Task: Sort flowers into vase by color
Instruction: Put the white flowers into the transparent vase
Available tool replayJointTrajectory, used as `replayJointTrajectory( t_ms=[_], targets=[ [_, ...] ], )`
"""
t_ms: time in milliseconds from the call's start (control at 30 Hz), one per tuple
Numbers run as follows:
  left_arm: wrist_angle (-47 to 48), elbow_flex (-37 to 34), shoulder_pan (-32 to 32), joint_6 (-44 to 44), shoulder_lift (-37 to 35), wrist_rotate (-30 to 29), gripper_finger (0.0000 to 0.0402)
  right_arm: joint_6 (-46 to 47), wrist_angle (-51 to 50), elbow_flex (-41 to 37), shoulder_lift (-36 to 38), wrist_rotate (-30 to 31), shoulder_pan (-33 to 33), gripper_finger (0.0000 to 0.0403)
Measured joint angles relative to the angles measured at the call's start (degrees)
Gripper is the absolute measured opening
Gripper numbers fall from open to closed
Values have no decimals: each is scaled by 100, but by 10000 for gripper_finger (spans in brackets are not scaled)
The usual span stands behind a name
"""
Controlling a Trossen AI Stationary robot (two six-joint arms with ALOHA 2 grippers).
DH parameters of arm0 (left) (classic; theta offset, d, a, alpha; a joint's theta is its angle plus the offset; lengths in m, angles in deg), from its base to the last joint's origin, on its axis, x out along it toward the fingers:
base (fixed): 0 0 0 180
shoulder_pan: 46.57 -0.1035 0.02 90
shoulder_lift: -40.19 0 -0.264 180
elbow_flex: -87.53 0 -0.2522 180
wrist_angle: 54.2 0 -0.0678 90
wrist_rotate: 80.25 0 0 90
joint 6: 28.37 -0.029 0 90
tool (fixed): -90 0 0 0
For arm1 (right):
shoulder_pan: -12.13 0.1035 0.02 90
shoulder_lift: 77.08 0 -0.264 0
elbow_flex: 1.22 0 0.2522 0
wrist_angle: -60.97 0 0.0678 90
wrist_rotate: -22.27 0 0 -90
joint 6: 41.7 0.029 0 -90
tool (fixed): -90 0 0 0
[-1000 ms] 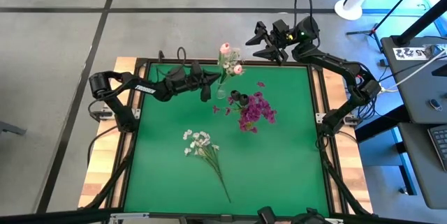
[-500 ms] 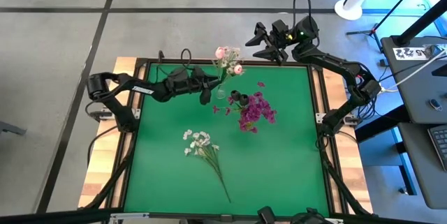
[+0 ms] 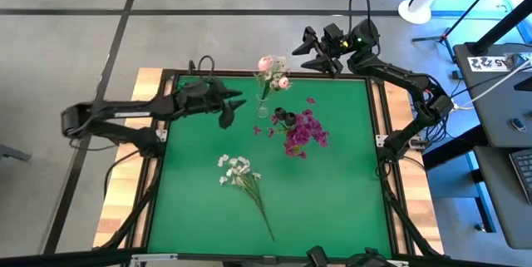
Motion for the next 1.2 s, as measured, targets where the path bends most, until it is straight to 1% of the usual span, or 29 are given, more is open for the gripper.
replayJointTrajectory(
  t_ms=[100,200,267,333,433,500,633,800,967,1067,1133,1200],
  targets=[
    [416,0,416,5,-606,248,165,2,0,0,0,0,0,246],
    [800,0,1008,20,-1023,283,164,127,54,0,0,-4,-2,246],
    [1071,0,1476,196,-1145,66,164,323,233,0,6,-19,-6,246],
    [1305,0,1894,475,-1157,-326,164,571,444,0,87,-66,-21,246],
    [1569,-2,2405,939,-1154,-846,164,833,653,4,398,-157,-119,246],
    [1613,-2,2649,1345,-1127,-976,164,868,659,11,625,-199,-137,246],
    [1641,-2,3056,2266,-1127,-1045,164,882,527,11,1002,-198,-131,246],
    [2041,-2,3566,3617,-798,-1162,164,868,-27,11,1222,-164,-120,246],
    [2066,-2,4216,4815,-141,-1046,164,883,-414,9,1302,-208,-134,246],
    [1975,-2,4593,5388,219,-956,163,932,-738,7,1388,-261,-312,246],
    [1952,55,4800,5671,423,-1026,163,918,-891,7,1472,-252,-361,246],
    [1924,207,4990,5740,632,-1178,163,879,-948,7,1529,-256,-355,246]
  ],
)
